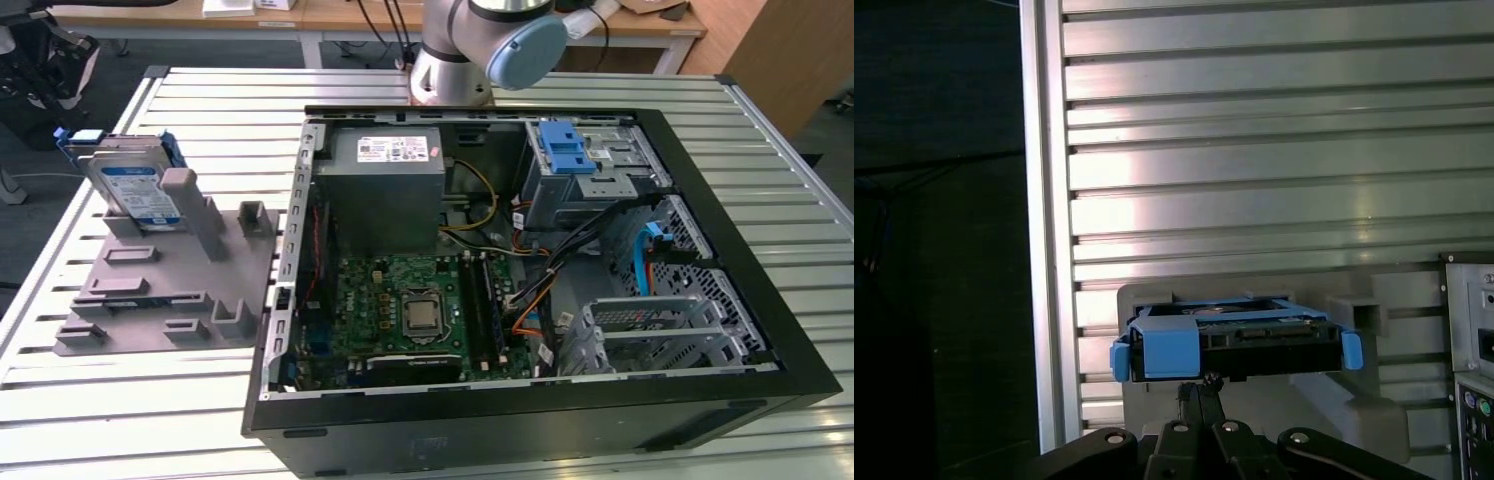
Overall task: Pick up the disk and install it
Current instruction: 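Pick up the disk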
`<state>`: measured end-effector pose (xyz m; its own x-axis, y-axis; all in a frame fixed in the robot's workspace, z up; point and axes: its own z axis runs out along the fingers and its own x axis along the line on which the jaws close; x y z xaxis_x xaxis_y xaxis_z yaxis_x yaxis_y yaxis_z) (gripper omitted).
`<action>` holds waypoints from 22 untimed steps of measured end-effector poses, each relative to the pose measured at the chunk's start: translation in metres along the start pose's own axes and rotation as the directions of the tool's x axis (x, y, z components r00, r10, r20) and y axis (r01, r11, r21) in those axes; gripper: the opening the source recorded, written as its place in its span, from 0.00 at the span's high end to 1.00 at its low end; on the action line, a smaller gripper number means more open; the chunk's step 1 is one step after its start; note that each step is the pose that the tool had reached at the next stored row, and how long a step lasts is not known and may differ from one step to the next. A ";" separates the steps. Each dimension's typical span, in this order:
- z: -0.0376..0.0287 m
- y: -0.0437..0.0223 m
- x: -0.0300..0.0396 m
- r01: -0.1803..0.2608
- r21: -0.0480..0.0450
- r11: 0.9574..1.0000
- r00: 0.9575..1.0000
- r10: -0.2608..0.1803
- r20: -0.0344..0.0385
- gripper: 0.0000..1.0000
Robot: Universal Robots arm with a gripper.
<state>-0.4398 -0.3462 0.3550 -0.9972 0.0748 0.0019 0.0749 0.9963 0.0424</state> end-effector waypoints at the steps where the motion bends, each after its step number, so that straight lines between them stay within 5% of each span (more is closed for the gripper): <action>1: 0.0000 0.0000 0.0000 0.003 0.000 1.000 1.000 -0.003 0.000 0.89; 6: 0.0001 0.0000 0.0001 0.059 0.000 0.998 0.998 -0.059 -0.003 0.89; 11: 0.0002 0.0000 0.0000 0.150 0.000 0.989 0.989 -0.150 -0.006 0.89; 15: 0.0003 0.0000 0.0000 0.222 -0.001 0.975 0.975 -0.222 -0.009 0.89; 22: 0.0004 0.0000 0.0001 0.329 -0.002 0.944 0.944 -0.329 -0.014 0.89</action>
<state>-0.4399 -0.3462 0.3546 -0.9662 -0.2579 0.0020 -0.2576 0.9653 0.0424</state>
